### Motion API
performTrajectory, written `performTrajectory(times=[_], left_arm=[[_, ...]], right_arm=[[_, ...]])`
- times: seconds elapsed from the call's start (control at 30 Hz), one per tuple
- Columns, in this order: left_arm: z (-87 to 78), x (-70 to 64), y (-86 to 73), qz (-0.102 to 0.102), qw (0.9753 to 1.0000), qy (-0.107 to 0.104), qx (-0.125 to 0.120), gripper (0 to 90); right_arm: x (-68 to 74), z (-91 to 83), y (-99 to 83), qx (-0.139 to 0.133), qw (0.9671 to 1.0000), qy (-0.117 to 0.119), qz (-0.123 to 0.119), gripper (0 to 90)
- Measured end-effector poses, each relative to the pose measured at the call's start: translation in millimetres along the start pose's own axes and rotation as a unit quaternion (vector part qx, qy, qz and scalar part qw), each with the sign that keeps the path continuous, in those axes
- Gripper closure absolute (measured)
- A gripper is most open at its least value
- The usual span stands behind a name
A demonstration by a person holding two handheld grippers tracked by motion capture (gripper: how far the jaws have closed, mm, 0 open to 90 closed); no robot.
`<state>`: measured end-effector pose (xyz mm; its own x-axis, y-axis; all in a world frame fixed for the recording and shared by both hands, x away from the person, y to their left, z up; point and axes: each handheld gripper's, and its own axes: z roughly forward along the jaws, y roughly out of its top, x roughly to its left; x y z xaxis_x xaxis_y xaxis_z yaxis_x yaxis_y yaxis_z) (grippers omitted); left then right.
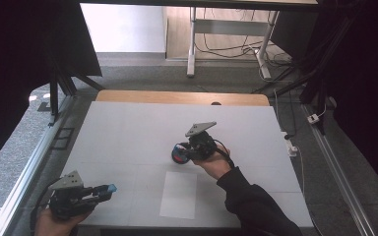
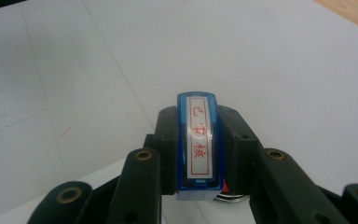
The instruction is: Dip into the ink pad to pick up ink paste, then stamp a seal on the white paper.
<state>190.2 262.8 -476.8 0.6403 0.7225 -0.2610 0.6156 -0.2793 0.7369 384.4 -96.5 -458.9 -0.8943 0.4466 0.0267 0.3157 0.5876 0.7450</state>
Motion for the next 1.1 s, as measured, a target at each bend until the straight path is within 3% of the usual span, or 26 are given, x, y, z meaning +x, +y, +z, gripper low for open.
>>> performTrajectory(times=[0.17,1.1], left_arm=[[-0.2,-0.1,0.0,0.000,1.0000,0.001,-0.001,68.4],[0.3,-1.6,0.3,0.004,1.0000,0.004,0.001,68.4]], right_arm=[[5.9,-11.4,2.1,-0.018,0.9997,0.015,-0.005,71.6],[31.3,-35.4,-3.0,-0.032,0.9978,0.058,-0.010,71.5]])
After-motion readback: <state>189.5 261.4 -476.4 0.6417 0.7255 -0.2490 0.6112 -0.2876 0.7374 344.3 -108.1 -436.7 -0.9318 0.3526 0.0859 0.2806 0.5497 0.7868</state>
